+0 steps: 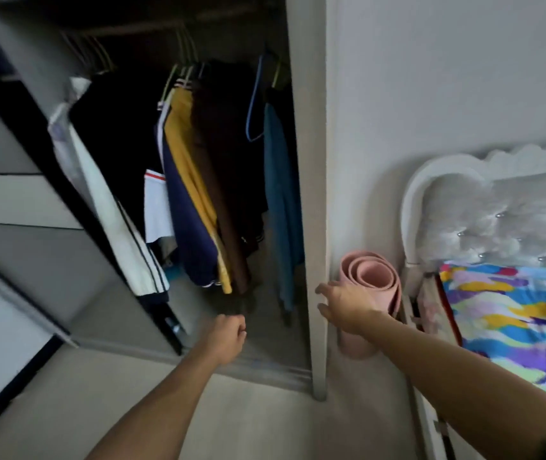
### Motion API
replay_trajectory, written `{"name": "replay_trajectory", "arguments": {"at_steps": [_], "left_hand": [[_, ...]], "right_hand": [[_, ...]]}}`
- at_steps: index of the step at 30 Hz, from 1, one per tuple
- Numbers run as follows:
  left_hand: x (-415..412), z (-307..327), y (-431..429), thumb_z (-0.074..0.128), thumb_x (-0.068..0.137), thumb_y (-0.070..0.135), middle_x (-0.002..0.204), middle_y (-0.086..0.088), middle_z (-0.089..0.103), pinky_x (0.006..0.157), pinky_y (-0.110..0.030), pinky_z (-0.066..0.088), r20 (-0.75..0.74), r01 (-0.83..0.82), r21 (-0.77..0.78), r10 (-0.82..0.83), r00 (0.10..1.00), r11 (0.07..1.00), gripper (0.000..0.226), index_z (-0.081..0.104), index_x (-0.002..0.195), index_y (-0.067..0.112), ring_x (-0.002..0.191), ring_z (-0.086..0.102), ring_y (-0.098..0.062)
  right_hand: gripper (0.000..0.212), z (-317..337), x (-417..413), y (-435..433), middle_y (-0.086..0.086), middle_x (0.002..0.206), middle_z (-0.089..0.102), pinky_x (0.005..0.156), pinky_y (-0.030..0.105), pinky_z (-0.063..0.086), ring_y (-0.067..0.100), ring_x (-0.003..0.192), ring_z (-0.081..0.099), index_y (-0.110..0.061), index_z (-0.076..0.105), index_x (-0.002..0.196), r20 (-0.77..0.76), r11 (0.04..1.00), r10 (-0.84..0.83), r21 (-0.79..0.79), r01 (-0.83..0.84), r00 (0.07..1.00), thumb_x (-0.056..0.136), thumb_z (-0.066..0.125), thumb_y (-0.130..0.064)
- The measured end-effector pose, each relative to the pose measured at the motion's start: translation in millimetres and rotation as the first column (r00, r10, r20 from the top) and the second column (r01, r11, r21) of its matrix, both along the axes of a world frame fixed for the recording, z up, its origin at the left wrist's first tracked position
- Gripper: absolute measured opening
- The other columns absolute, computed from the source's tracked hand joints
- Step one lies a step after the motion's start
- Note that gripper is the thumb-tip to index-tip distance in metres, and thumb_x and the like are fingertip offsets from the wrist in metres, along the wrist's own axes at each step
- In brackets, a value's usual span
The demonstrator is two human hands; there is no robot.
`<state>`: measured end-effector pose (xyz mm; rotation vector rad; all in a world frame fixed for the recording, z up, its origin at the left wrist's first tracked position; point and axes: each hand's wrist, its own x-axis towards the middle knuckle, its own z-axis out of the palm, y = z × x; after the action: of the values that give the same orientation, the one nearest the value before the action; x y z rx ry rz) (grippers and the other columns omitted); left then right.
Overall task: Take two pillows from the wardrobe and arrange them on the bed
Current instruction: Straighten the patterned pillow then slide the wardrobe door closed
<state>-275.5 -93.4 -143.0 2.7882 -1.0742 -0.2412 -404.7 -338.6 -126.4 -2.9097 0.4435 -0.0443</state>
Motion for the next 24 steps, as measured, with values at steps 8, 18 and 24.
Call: {"name": "replay_trajectory", "arguments": {"at_steps": [8,18,24], "left_hand": [[90,16,189,0.053,0.086,0.024,0.097,-0.009,0.069,0.077,-0.034,0.050,-0.005,-0.175,-0.022,0.175,0.984,0.984,0.014,0.063,0.094,0.021,0.091,0.064,-0.030],[260,62,324,0.050,0.087,0.022,0.097,-0.014,0.070,0.078,-0.038,0.053,0.048,-0.232,-0.050,0.235,0.971,0.971,0.014,0.061,0.094,0.016,0.092,0.063,-0.034],[367,78,315,0.052,0.088,0.025,0.097,-0.011,0.072,0.077,-0.037,0.052,0.081,-0.227,-0.151,0.241,0.967,0.962,0.015,0.063,0.094,0.018,0.094,0.063,-0.032]], "right_hand": [[0.036,7,146,169,0.005,0.124,0.060,0.088,0.041,0.051,0.028,0.107,0.061,-0.024,0.050,0.123,-0.012,0.986,0.163,-0.036,-0.163,0.987,0.091,0.048,-0.038],[0.035,10,312,318,0.007,0.118,0.060,0.081,0.040,0.051,0.032,0.103,0.061,-0.020,0.052,0.120,0.010,0.970,0.242,-0.040,-0.241,0.970,0.089,0.047,-0.036],[0.035,11,406,328,0.006,0.116,0.062,0.081,0.040,0.050,0.032,0.101,0.061,-0.021,0.052,0.121,0.027,0.973,0.232,-0.023,-0.232,0.972,0.088,0.049,-0.033]]}}
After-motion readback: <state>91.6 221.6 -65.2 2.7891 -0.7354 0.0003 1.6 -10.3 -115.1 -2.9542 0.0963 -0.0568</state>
